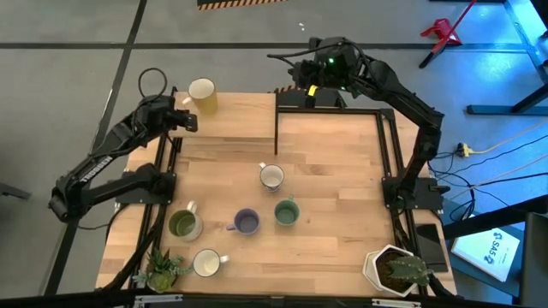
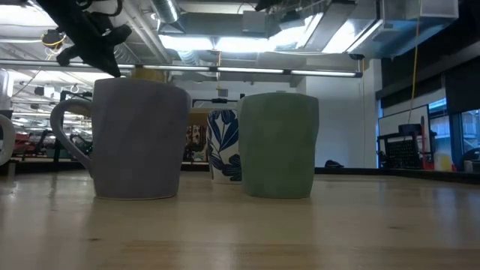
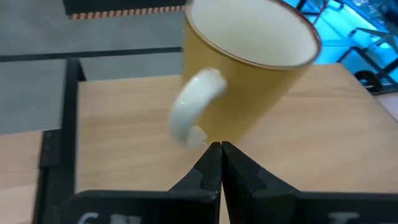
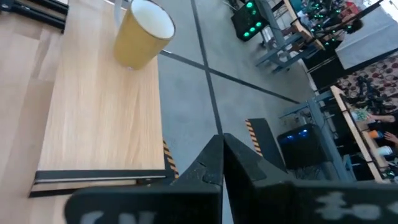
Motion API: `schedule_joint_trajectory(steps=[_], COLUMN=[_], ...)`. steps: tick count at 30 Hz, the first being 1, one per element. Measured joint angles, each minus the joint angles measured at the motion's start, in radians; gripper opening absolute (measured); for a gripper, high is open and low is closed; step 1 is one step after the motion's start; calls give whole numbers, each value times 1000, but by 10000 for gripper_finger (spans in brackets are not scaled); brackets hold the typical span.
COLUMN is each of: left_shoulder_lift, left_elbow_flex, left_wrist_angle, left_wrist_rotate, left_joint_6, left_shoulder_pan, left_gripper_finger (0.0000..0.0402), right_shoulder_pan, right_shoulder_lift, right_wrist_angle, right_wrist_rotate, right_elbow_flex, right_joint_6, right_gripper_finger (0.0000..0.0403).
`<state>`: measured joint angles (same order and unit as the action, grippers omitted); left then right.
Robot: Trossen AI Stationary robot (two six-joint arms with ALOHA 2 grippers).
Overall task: Place coffee mugs
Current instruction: Put the yellow cup on the shelf
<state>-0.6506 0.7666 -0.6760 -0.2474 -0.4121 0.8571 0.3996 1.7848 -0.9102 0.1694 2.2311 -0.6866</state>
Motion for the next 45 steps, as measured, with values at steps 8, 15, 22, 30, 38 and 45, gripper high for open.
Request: schedule_joint_trajectory(steps=[8, 15, 22, 30, 38, 45], left_shoulder_lift=[-4, -3, -4, -4, 19, -6], left_elbow_flex=[0, 0, 1, 1, 1, 3], left_wrist_angle=[24, 40, 41, 44, 46, 52], left_wrist_rotate=[3, 99, 94, 39, 66, -120], left_joint_6=[29, 9, 30, 25, -98, -173], left_shoulder_pan=[84, 136, 183, 214, 172, -4], left_gripper_finger=[0, 0, 0, 0, 0, 0], right_shoulder_pan=[-1, 0, 0, 0, 0, 0], right_shoulder_lift=[37, 67, 68, 68, 68, 68], right_wrist_angle=[-12, -16, -16, -16, -47, -53], right_wrist_rotate=[-35, -49, -48, -49, -50, -50], right_elbow_flex=[0, 0, 0, 0, 0, 0], right_joint_6=[6, 4, 3, 2, 2, 1], right_gripper_finger=[0, 0, 0, 0, 0, 0])
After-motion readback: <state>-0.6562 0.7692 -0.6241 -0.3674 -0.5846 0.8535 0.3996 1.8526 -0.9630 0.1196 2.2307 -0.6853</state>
